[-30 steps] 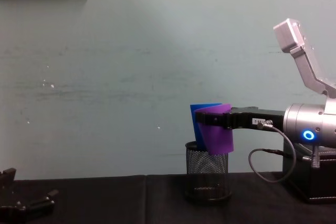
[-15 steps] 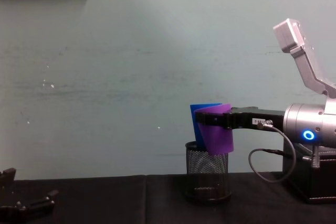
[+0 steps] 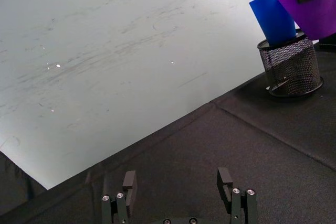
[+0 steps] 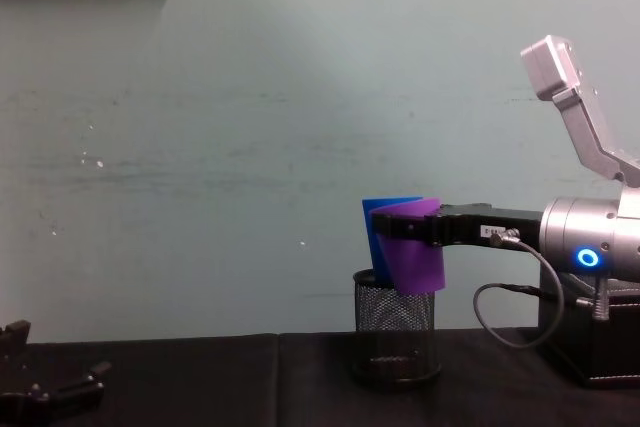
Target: Pick up one cup with a gripper and tap it against the other cup.
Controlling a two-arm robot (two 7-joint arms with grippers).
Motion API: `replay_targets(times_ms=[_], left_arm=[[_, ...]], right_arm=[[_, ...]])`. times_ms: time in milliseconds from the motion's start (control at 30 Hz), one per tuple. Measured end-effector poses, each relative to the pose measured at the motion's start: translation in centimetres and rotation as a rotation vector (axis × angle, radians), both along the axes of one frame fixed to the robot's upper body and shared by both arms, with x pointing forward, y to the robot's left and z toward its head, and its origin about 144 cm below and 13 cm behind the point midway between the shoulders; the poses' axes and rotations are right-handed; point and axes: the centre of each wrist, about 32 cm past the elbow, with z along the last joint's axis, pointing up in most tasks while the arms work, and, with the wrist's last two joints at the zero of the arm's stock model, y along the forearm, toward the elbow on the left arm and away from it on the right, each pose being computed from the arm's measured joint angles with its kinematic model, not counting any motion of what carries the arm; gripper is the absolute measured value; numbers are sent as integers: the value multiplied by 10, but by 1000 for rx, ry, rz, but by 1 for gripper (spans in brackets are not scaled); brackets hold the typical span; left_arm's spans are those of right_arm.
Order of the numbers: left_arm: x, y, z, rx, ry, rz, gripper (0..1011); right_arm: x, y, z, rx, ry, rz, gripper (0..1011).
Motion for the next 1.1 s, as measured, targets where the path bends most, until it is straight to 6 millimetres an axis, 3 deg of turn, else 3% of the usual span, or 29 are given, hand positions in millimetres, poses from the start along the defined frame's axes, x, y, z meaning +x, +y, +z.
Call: replay_targets(times_ms=[1100], left_arm=[[0,0,0,0,0,0,1000]], right_arm=[[0,0,0,0,0,0,724]])
